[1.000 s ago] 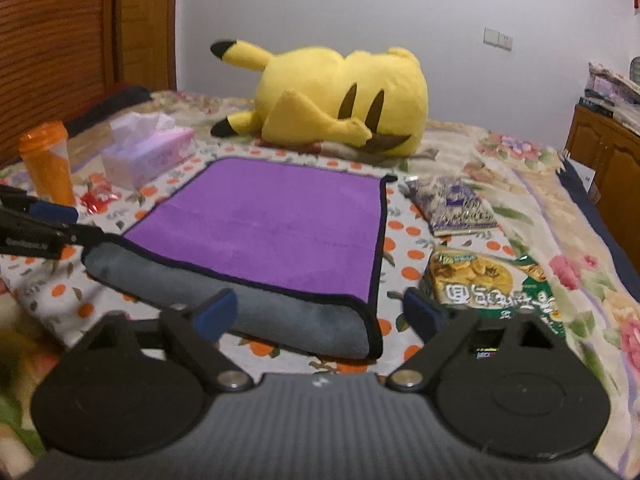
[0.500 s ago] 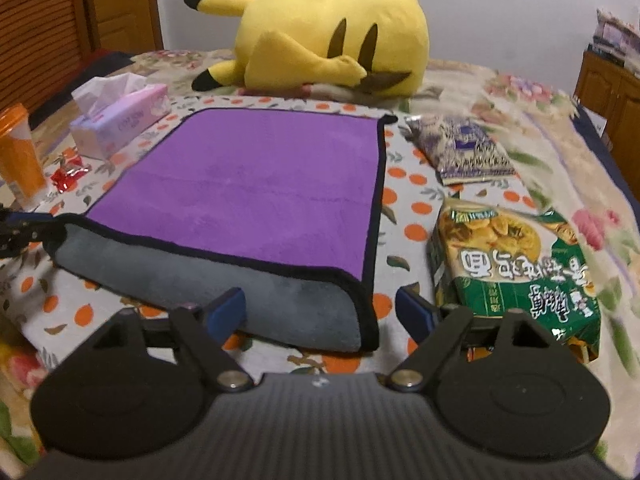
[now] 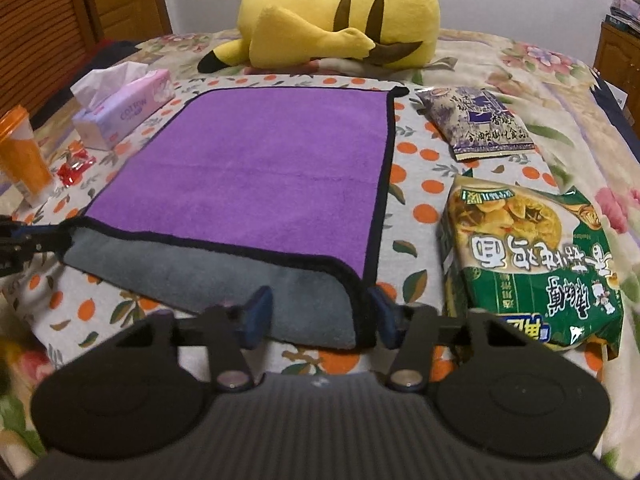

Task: Fold towel

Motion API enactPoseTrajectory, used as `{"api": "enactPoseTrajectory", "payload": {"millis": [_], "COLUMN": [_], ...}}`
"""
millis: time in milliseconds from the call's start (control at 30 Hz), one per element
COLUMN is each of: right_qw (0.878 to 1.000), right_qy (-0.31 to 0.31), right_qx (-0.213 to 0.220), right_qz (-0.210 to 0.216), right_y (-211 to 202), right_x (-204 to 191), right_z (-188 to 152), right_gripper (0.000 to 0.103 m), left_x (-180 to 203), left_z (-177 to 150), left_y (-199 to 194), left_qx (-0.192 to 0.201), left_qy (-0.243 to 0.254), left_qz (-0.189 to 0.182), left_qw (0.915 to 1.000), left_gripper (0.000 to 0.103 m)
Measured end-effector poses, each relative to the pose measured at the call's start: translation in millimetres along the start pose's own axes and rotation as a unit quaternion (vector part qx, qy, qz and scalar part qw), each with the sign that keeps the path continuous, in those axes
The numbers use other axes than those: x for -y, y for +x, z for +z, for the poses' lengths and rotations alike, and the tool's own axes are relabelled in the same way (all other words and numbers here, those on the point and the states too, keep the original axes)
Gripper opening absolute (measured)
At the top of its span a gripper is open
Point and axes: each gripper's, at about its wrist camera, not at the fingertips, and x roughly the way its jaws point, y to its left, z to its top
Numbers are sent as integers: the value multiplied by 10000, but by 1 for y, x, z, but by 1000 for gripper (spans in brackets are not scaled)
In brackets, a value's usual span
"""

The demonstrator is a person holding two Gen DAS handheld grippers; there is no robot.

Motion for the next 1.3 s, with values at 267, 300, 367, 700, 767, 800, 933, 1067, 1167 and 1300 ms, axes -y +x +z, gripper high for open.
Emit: {"api": "enactPoseTrajectory", "payload": {"millis": [267, 300, 367, 700, 767, 800, 933, 1067, 1167, 1300], "right_qw": [9999, 9998, 9998, 9988, 9982, 9979, 9970, 9954, 9945, 9930], "right_qy": [-135, -143, -172, -305, -368, -389, -411, -565, -624, -713], "right_qx": [-39, -21, 23, 369, 455, 492, 627, 737, 803, 897], "right_qz": [-95, -98, -106, -131, -136, -150, -183, -219, -237, -281], "right_y": [-2, -3, -4, -15, -17, -18, -21, -23, -24, -27], "right_x": [3, 3, 3, 3, 2, 1, 2, -1, -2, -5], "right_z": [-2, -1, -1, 6, 9, 10, 17, 25, 32, 42], "right_gripper": [4, 4, 4, 4, 4, 4, 3, 3, 3, 3], "left_x": [4, 4, 5, 5, 6, 7, 9, 9, 10, 11], "left_z": [-2, -2, -2, 7, 11, 13, 19, 25, 31, 40], "left_y": [-3, -4, -5, -16, -18, -19, -23, -25, -26, -28], "left_qx": [81, 103, 146, 415, 470, 501, 618, 724, 761, 865], "left_qy": [74, 88, 83, -21, -24, -16, 72, 89, 98, 110], "left_qz": [0, -1, -6, -83, -79, -85, -60, -51, -15, 20], "left_qw": [9999, 9999, 9999, 9991, 9989, 9987, 9980, 9973, 9971, 9962], "left_gripper": [7, 7, 7, 7, 7, 7, 6, 6, 6, 6]}}
